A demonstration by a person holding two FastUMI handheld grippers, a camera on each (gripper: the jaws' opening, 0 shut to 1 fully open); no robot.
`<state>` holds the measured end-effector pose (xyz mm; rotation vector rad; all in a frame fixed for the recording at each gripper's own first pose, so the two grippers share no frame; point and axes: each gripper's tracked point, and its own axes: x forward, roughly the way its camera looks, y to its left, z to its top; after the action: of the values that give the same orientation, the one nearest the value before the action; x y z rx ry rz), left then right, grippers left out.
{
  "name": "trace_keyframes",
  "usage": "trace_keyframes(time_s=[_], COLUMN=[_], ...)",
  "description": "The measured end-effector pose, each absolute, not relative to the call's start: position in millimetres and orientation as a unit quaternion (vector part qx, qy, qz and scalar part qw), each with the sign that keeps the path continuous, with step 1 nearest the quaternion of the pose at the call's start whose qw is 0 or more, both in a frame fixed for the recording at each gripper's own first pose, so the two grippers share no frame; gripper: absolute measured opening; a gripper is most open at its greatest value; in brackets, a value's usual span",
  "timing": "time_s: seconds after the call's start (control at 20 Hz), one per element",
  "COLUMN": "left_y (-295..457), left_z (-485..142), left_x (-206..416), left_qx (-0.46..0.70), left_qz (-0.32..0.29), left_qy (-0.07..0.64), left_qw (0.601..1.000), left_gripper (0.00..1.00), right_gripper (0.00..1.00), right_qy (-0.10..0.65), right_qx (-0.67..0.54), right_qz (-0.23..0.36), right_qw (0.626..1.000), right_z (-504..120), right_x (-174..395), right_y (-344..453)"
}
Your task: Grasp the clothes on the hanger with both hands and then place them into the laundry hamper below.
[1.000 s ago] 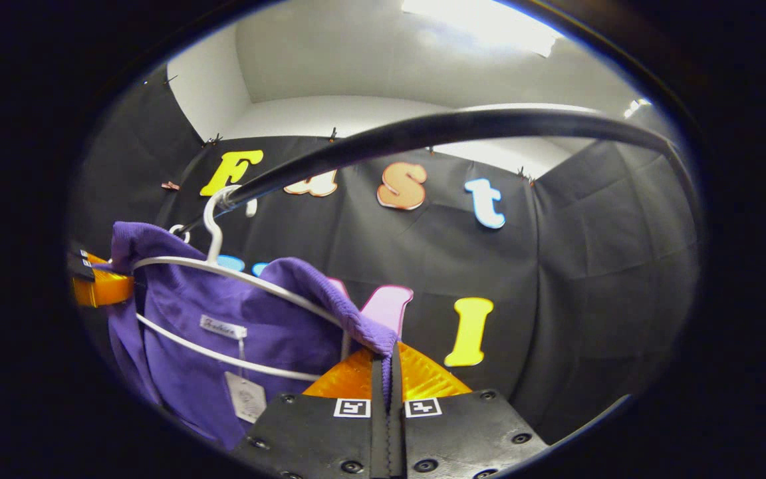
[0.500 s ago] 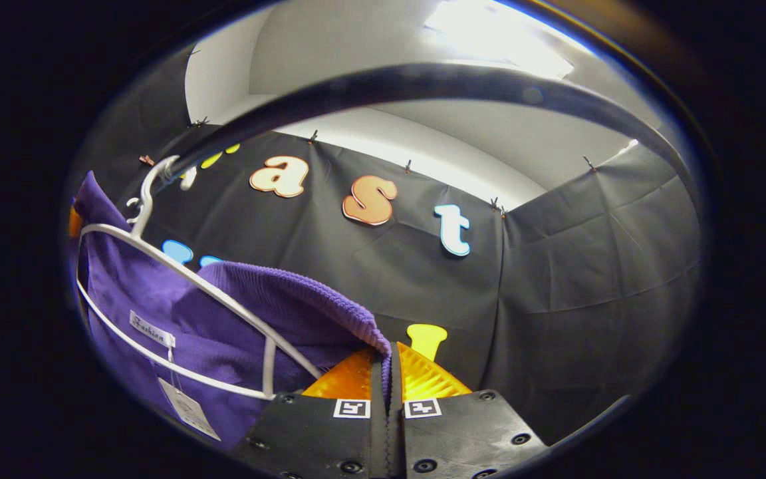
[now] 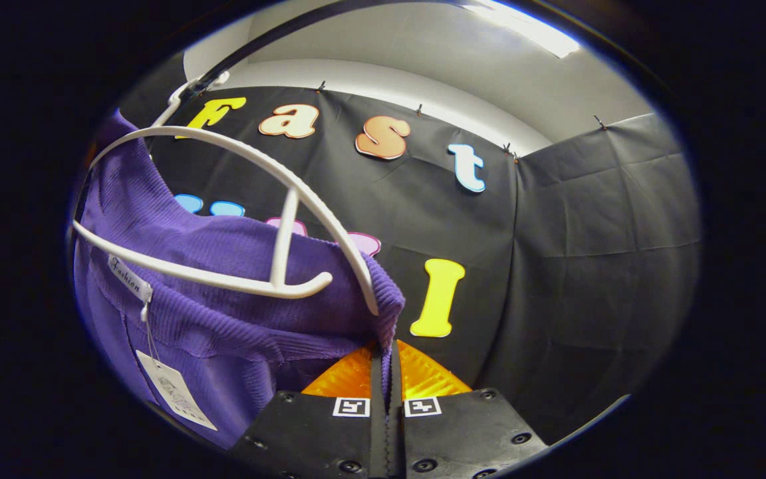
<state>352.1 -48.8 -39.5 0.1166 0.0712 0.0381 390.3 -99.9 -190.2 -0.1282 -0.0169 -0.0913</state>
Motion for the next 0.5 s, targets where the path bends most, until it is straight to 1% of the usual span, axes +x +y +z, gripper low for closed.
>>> trace_keyframes(time_s=[0.15,0.25,0.3,0.4,0.5], left_y=[-27.7,-16.2,-11.8,-2.6,8.2], left_z=[-43.9,-47.7,-55.0,-83.1,-102.0], left_x=[348.1,347.2,348.1,344.3,339.2], left_qx=[0.058,0.055,0.05,0.029,0.012], left_qz=[0.036,0.041,0.042,0.047,0.055], left_qy=[0.043,0.048,0.056,0.1,0.115], left_qw=[0.997,0.996,0.996,0.994,0.992], left_gripper=[0.05,0.05,0.05,0.05,0.05], right_gripper=[0.04,0.04,0.04,0.04,0.05], right_qy=[0.0,0.007,0.019,0.056,0.069], right_qx=[-0.033,-0.017,-0.009,0.007,0.01], right_qz=[-0.012,-0.003,0.001,0.018,0.022], right_qw=[0.999,1.0,1.0,0.998,0.997], right_z=[-188.8,-189.0,-196.5,-222.0,-230.6], right_x=[373.6,370.6,371.6,368.8,360.7], right_y=[-68.4,-58.9,-56.3,-45.8,-41.5])
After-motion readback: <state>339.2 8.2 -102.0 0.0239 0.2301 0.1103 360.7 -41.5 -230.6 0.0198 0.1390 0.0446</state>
